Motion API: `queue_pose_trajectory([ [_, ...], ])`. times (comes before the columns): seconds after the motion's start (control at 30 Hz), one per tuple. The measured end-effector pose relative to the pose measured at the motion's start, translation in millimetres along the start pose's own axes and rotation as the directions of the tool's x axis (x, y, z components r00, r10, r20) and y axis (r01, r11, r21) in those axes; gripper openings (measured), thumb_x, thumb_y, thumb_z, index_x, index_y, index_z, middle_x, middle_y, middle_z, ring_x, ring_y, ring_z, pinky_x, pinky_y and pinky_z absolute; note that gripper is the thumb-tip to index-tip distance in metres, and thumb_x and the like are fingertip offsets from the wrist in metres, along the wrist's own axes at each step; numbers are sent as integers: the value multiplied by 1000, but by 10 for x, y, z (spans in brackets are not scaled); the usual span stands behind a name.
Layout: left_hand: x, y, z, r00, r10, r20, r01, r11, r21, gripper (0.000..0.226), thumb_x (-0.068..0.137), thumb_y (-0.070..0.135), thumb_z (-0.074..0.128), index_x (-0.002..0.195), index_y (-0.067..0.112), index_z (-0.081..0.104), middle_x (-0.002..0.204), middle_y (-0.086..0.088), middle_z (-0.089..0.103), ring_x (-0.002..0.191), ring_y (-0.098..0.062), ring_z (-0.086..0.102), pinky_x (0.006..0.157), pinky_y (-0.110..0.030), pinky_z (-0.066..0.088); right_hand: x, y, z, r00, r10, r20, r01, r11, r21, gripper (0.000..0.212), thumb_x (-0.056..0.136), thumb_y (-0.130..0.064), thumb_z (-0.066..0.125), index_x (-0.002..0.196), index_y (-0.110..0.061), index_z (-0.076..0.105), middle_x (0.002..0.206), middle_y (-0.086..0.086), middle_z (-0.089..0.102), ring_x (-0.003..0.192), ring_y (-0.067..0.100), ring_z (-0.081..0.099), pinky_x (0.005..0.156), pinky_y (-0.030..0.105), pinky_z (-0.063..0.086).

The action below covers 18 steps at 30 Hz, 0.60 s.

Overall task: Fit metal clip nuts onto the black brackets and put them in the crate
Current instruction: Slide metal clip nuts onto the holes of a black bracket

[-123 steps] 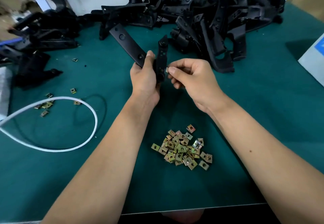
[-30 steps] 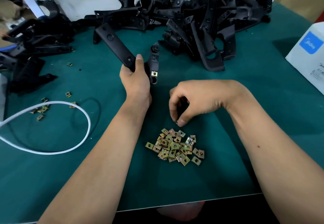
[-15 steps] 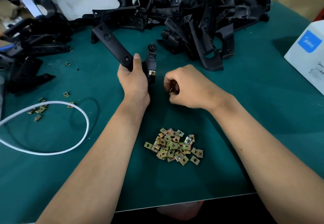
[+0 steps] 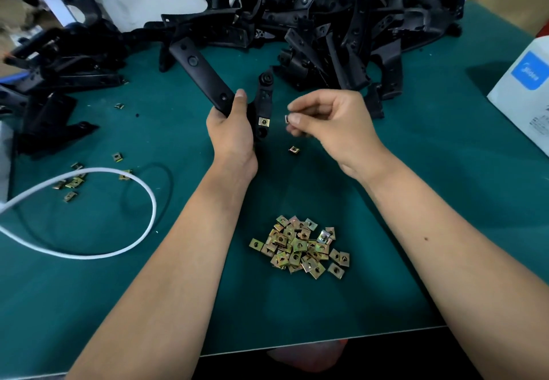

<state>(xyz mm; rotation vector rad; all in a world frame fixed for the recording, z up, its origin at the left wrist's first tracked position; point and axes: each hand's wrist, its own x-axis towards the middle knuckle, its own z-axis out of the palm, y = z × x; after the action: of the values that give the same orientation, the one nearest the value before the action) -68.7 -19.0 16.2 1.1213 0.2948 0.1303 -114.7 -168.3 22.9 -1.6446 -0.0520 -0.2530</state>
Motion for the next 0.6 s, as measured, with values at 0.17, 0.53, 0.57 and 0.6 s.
queue_pose_trajectory([
  [0.17, -50, 27, -3, 997, -49, 57, 50, 999, -3, 15, 103, 21, 62, 94, 13, 53, 94, -9, 60, 85, -25, 61, 79, -40, 54, -33, -35, 95, 998, 27, -62, -12, 974, 225, 2, 89, -2, 77, 89, -5, 76, 79, 11, 77, 70, 22, 73, 68, 28, 59],
  [0.53, -71, 44, -10, 990, -115, 82, 117, 993, -19, 11, 102, 22, 64, 98, 14, 58, 85, -1, 66, 67, -13, 66, 58, -25, 54, -51, -58, 114, 996, 85, -30, -66, 919, 388, 19, 90, 14, 68, 108, 8, 72, 95, 16, 77, 96, 30, 77, 86, 31, 61],
  [0.57, -72, 46, -11, 990, -116, 82, 118, 993, -19, 11, 102, 23, 64, 97, 14, 58, 85, -1, 66, 67, -13, 66, 58, -25, 54, -48, -60, 111, 996, 88, -33, -68, 919, 389, 20, 90, 15, 68, 108, 8, 72, 96, 17, 77, 96, 30, 77, 86, 31, 61],
  [0.6, -72, 45, -12, 990, -117, 84, 119, 993, -20, 11, 102, 23, 64, 97, 14, 58, 85, -1, 66, 67, -13, 66, 58, -26, 54, -48, -61, 114, 995, 90, -35, -69, 919, 388, 21, 89, 15, 68, 108, 8, 72, 96, 17, 77, 96, 30, 77, 87, 31, 61],
])
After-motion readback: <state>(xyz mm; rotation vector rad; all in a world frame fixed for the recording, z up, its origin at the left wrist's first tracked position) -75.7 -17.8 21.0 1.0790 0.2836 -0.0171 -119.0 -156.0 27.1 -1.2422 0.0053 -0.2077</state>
